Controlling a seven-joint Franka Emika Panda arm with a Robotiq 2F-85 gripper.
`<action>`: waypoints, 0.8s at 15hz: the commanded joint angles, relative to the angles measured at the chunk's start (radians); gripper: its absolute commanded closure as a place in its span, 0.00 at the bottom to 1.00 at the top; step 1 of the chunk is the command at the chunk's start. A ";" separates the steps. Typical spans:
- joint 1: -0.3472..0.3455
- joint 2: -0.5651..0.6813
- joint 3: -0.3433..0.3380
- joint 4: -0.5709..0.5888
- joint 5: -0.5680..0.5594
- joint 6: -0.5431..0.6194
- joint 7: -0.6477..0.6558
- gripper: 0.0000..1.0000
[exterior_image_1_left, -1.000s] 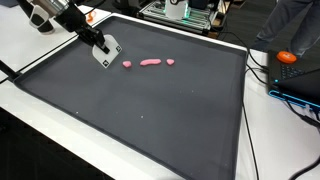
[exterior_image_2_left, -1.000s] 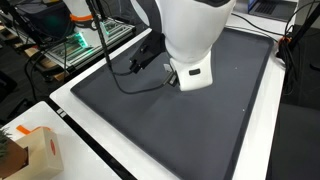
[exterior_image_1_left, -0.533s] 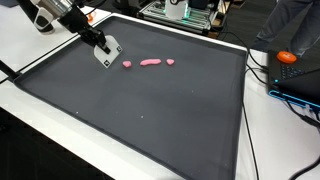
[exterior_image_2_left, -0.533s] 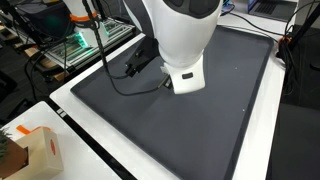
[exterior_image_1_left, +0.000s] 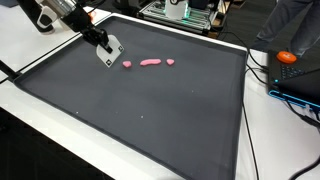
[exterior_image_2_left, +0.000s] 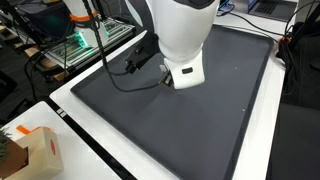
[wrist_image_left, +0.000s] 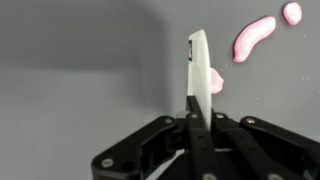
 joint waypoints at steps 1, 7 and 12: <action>0.030 -0.045 -0.013 -0.062 -0.033 0.037 0.002 0.99; 0.072 -0.069 -0.015 -0.078 -0.090 0.051 0.024 0.99; 0.117 -0.091 -0.017 -0.096 -0.155 0.058 0.071 0.99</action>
